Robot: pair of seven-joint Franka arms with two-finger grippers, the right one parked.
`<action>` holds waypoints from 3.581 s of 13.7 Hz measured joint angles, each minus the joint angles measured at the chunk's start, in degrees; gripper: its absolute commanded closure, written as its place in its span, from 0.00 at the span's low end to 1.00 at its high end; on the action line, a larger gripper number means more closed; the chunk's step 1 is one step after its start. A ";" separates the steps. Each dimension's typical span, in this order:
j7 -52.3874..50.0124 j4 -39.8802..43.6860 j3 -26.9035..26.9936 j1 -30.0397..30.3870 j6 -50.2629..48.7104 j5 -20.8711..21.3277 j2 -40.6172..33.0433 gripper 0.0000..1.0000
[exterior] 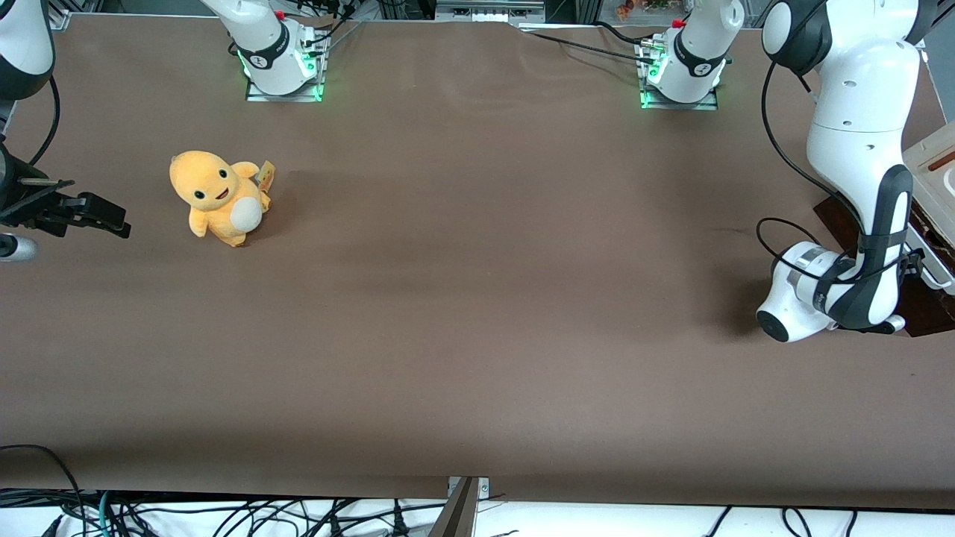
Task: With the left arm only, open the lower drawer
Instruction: 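Pull the handle with the left gripper, sliding the drawer outward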
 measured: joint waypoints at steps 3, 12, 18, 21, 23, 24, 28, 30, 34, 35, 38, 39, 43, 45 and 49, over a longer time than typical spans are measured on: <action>-0.04 0.10 -0.03 -0.10 0.01 0.00 0.10 0.85; -0.31 0.46 -0.08 -0.33 -0.14 0.00 0.50 0.85; -0.31 0.64 -0.08 -0.99 -0.33 0.00 0.69 0.85; -0.31 0.73 -0.08 -1.19 -0.40 0.00 0.77 0.85; -0.31 0.83 -0.08 -1.29 -0.44 -0.08 0.80 0.85; -0.31 1.10 -0.09 -1.50 -0.44 -0.48 0.81 0.85; -0.27 2.08 -0.22 -2.87 -0.44 -1.74 0.86 0.85; -0.27 2.11 -0.21 -2.99 -0.46 -1.76 0.89 0.85; -0.21 2.52 -0.24 -3.93 -0.45 -2.48 0.91 0.85; -0.21 2.54 -0.25 -4.24 -0.45 -2.56 0.91 0.85; -0.21 2.54 -0.24 -4.52 -0.46 -2.62 0.91 0.85; -0.21 2.55 -0.24 -4.57 -0.46 -2.66 0.91 0.85; -0.21 2.65 -0.23 -5.05 -0.53 -3.02 0.91 0.85; -0.21 2.69 -0.22 -5.20 -0.55 -3.12 0.91 0.85; -0.21 2.71 -0.23 -5.49 -0.57 -3.23 0.91 0.85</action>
